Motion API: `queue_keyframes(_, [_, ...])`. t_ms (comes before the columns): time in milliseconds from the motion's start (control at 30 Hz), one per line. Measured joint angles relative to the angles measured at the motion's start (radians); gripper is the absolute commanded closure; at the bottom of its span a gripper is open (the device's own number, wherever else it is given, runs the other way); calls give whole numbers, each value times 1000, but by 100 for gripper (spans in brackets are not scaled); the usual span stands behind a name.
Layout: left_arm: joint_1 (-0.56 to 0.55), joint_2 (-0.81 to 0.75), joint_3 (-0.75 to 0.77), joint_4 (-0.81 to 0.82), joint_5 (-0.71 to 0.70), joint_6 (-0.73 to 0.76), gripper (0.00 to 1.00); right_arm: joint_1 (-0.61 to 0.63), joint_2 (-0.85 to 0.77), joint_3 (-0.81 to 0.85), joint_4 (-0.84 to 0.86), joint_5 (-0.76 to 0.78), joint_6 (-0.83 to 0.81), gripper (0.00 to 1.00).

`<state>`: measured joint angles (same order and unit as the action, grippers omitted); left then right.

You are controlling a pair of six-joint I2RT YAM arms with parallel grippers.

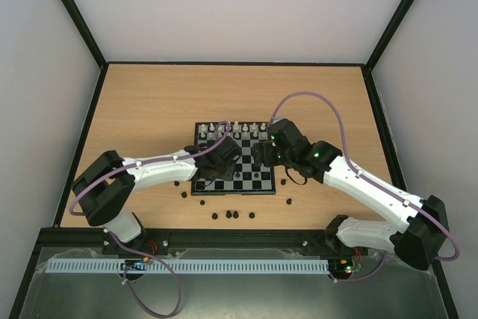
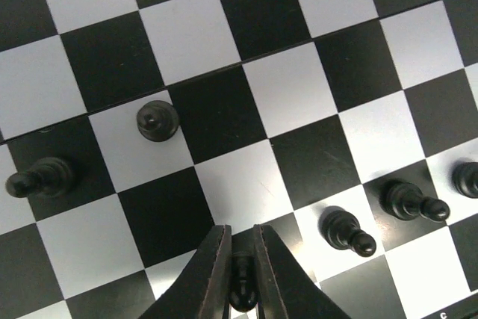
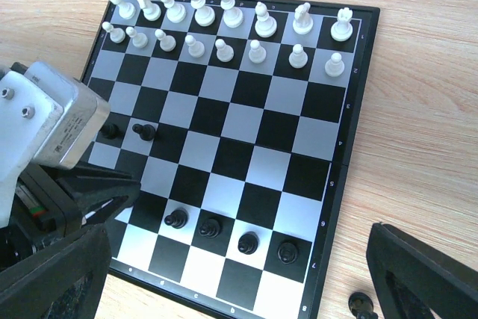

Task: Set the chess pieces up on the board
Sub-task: Place the chess piece on the chessboard.

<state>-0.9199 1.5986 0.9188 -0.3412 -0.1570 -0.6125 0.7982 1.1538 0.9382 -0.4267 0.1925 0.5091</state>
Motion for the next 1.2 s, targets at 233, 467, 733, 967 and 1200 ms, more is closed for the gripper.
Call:
queue_keyframes(233, [-27, 0, 0, 18, 1, -6, 87, 0, 0, -1, 0, 0, 0, 6])
queue_keyframes(467, [-37, 1, -5, 35, 3, -14, 85, 0, 0, -2, 0, 0, 1, 6])
queue_keyframes(733, [-41, 13, -6, 37, 3, -24, 84, 0, 0, -5, 0, 0, 1, 6])
queue_keyframes(967, [-41, 14, -6, 36, -2, -25, 75, 0, 0, -8, 1, 0, 1, 6])
queue_keyframes(1200, [-42, 9, -6, 32, -29, -26, 57, 0, 0, -16, 1, 0, 1, 5])
